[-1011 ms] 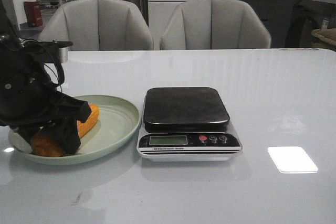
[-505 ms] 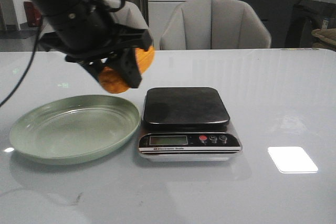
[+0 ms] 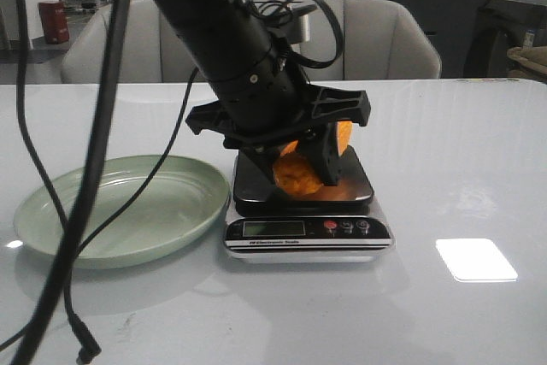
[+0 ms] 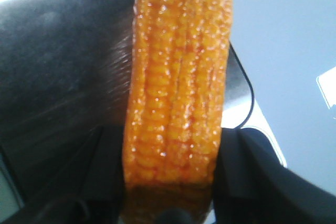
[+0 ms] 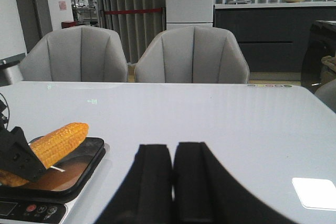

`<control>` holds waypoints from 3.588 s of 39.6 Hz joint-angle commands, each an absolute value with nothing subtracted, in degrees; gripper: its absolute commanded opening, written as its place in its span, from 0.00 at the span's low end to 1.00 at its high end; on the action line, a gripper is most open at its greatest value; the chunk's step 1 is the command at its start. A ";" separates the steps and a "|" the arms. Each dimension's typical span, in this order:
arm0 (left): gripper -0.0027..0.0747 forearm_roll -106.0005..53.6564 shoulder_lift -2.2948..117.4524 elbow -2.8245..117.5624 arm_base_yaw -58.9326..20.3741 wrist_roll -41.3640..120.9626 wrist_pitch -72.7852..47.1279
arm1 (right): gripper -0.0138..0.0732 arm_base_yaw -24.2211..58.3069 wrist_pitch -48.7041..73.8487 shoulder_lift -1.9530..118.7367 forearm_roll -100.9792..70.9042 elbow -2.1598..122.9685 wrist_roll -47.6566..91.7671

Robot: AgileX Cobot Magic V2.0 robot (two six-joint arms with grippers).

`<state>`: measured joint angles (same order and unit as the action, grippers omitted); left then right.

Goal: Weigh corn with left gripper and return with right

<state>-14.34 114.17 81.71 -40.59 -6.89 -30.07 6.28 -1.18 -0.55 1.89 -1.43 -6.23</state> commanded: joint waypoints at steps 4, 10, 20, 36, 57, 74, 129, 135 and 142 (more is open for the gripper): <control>0.69 -15.69 111.54 84.31 -40.91 -6.96 -28.93 | 0.35 5.96 -5.69 -1.66 2.24 -2.07 -5.78; 0.70 -14.91 111.25 85.78 -40.47 -6.96 -31.41 | 0.35 5.96 -5.69 -1.66 2.24 -2.07 -5.78; 0.70 -13.99 105.60 85.53 -38.09 -6.96 -32.72 | 0.35 5.96 -5.69 -1.66 2.24 -2.07 -5.78; 0.70 -9.46 86.93 74.59 -36.48 -6.70 -30.79 | 0.35 5.96 -5.69 -1.66 2.24 -2.07 -5.78; 0.70 -7.23 52.99 44.68 -36.48 -6.70 -24.14 | 0.35 5.96 -5.69 -1.61 2.24 -2.07 -5.78; 0.69 -3.38 20.86 28.64 -36.48 -6.70 -25.61 | 0.35 5.96 -5.69 -1.61 2.24 -2.07 -5.78; 0.18 0.00 6.25 25.77 -36.48 -6.70 -32.83 | 0.35 6.68 10.67 30.16 0.74 24.06 -5.95; 0.18 0.00 6.25 25.77 -36.48 -6.70 -32.83 | 0.39 10.88 15.99 33.11 -1.12 26.16 -5.95; 0.18 0.00 6.25 25.77 -36.48 -6.70 -32.83 | 0.59 16.32 17.08 38.17 -1.12 29.47 -5.95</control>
<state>0.00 5.54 24.38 -36.47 -6.68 -37.10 14.80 20.51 36.34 -0.97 26.18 -6.23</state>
